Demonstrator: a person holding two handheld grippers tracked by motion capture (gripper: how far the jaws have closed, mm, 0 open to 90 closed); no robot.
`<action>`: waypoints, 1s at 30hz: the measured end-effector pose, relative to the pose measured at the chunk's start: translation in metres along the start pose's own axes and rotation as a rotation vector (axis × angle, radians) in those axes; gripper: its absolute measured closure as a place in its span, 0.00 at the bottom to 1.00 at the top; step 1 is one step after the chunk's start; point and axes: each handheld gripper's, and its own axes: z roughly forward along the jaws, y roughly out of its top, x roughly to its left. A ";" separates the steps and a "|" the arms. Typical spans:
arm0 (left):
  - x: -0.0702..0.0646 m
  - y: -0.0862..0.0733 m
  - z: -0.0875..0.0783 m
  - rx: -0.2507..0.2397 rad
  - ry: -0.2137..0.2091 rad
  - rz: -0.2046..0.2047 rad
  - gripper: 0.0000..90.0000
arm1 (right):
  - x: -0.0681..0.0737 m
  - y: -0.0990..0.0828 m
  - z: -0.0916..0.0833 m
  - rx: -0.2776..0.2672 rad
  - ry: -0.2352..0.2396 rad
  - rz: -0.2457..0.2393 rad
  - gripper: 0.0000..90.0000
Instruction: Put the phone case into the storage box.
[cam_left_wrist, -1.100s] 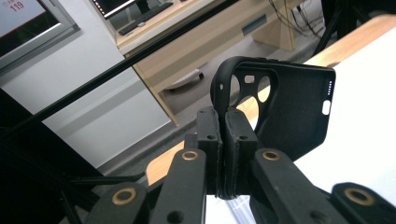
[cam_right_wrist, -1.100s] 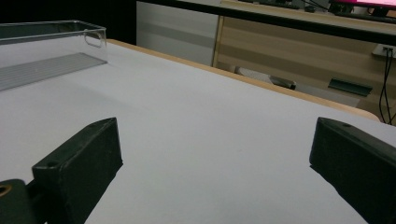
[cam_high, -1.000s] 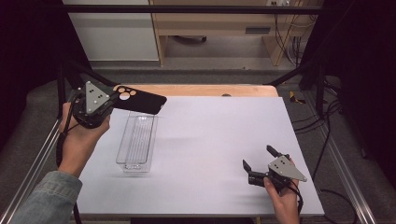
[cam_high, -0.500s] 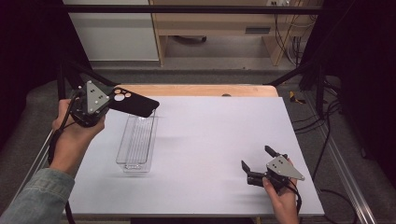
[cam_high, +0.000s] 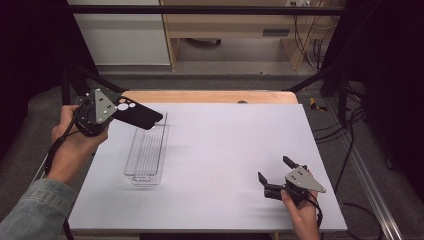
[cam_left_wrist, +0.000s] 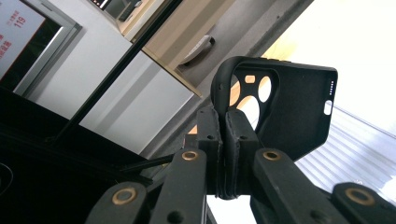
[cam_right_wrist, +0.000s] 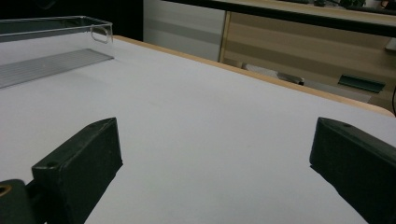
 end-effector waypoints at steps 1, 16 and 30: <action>0.000 0.000 0.000 0.002 0.000 0.003 0.95 | 0.000 0.000 0.000 -0.001 0.001 0.005 0.03; -0.003 -0.003 0.006 0.026 0.006 0.044 0.95 | 0.002 0.001 -0.013 -0.074 0.051 0.074 0.03; -0.009 -0.001 0.024 0.050 0.017 0.111 0.95 | 0.003 0.000 -0.011 -0.069 0.054 0.055 0.03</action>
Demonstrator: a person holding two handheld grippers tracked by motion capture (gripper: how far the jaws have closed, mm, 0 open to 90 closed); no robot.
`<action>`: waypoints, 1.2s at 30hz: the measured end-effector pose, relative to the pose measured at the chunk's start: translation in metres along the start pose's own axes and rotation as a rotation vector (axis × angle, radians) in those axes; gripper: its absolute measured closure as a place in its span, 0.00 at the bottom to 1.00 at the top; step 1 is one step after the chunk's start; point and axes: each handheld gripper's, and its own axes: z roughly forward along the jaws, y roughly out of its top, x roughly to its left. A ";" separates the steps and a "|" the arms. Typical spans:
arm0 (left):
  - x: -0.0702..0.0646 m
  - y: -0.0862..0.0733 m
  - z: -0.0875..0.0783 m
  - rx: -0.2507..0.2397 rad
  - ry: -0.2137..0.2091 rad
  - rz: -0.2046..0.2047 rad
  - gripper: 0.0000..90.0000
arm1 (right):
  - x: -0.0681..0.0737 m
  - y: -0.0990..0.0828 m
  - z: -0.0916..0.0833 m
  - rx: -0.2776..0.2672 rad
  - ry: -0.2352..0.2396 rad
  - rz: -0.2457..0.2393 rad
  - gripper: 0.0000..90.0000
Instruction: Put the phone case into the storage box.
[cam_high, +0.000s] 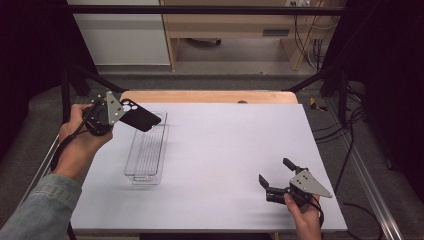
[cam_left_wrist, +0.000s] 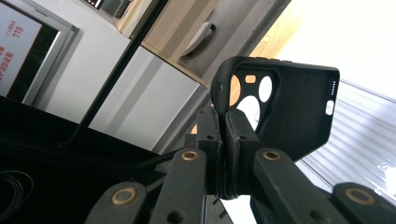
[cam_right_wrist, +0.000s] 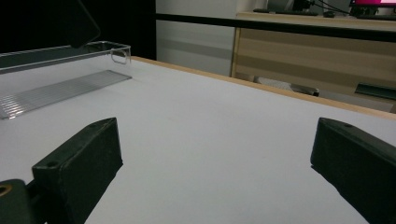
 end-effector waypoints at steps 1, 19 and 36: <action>0.000 0.000 0.003 0.001 0.008 0.008 0.95 | 0.000 0.000 0.000 0.000 0.000 -0.003 0.03; 0.006 -0.007 0.038 -0.008 0.026 0.017 0.95 | 0.000 -0.001 0.002 -0.001 0.012 -0.012 0.03; -0.003 0.002 0.045 0.042 -0.011 0.114 0.95 | 0.001 -0.001 0.002 -0.006 0.024 -0.017 0.03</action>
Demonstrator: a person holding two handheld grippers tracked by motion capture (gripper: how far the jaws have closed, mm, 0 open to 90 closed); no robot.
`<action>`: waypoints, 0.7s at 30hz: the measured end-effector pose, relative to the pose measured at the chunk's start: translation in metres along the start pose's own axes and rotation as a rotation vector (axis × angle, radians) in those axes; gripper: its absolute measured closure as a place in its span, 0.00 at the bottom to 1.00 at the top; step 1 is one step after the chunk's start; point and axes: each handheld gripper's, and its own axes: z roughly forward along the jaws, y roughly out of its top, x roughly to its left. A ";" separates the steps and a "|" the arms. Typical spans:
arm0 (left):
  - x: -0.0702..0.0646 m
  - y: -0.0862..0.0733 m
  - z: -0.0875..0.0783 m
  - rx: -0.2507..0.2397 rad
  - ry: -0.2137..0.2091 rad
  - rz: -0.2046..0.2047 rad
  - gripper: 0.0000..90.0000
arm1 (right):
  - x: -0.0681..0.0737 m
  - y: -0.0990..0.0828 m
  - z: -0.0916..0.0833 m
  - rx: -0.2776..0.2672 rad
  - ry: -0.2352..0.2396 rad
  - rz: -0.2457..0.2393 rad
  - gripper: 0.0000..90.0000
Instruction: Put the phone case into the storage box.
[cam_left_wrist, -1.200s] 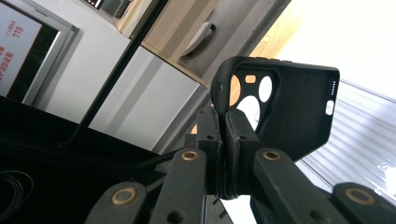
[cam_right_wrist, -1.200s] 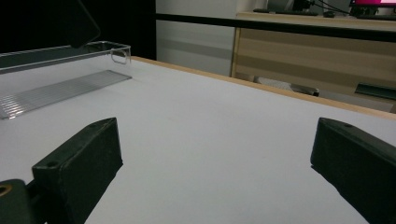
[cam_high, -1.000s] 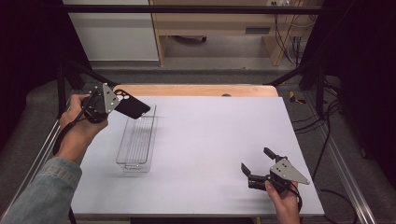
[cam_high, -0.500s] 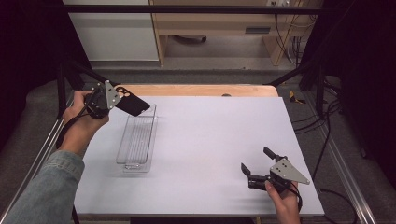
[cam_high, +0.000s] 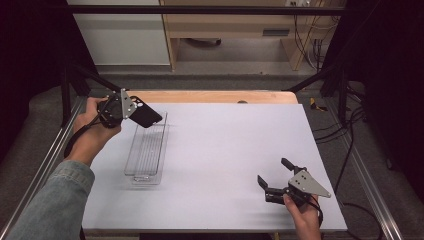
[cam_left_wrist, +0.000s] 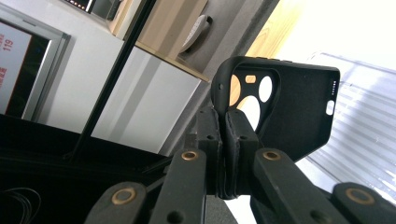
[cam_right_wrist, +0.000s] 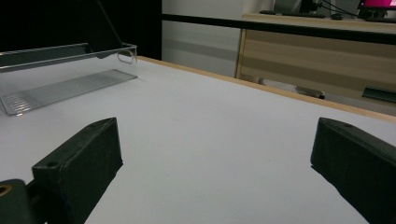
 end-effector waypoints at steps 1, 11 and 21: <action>-0.001 0.002 0.000 0.000 -0.001 0.009 0.95 | 0.000 0.000 0.000 0.000 0.000 0.000 0.03; -0.002 0.006 0.008 0.037 -0.009 0.050 0.95 | 0.001 0.000 0.001 0.003 0.007 -0.007 0.02; -0.005 0.012 0.013 0.027 -0.022 0.090 0.95 | 0.001 0.000 0.001 0.003 0.007 -0.009 0.02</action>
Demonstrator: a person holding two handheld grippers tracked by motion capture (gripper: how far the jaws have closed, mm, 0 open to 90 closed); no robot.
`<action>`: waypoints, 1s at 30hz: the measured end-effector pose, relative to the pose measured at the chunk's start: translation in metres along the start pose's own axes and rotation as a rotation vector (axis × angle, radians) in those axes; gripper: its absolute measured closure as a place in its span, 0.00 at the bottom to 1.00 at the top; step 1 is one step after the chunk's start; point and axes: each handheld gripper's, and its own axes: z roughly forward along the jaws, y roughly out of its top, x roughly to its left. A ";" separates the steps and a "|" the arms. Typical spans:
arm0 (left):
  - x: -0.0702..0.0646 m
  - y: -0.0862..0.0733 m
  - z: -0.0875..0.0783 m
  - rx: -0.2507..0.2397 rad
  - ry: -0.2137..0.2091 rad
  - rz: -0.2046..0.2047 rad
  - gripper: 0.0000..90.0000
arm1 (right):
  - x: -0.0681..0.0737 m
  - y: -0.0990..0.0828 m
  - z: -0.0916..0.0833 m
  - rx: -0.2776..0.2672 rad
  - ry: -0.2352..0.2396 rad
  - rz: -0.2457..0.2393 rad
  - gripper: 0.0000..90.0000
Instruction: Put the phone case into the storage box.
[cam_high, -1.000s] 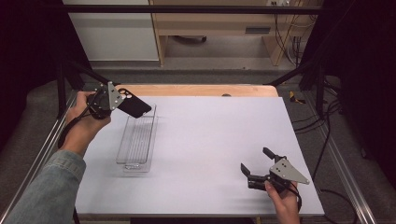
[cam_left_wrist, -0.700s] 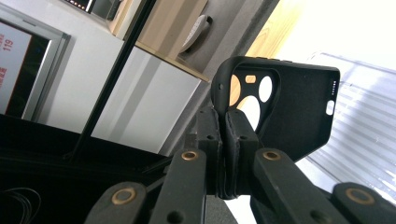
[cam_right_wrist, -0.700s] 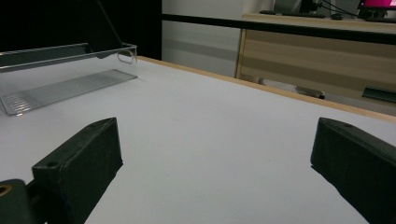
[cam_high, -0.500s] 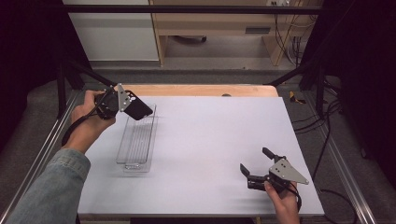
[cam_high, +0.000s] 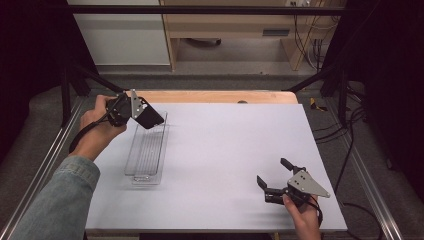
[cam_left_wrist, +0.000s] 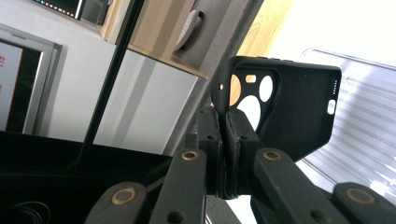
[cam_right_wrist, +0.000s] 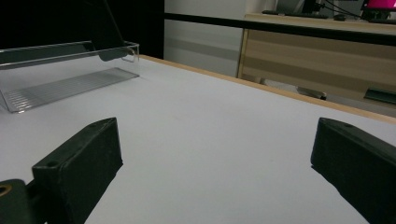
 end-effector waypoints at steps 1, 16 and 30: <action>0.000 0.000 0.001 -0.001 -0.001 0.007 0.95 | 0.000 0.000 0.000 0.000 -0.001 0.000 0.02; -0.003 0.008 0.008 0.007 -0.016 0.052 0.95 | -0.001 0.000 0.000 0.004 0.005 -0.008 0.02; -0.003 0.010 0.011 0.026 -0.023 0.087 0.95 | -0.001 0.000 0.000 0.003 0.007 -0.008 0.02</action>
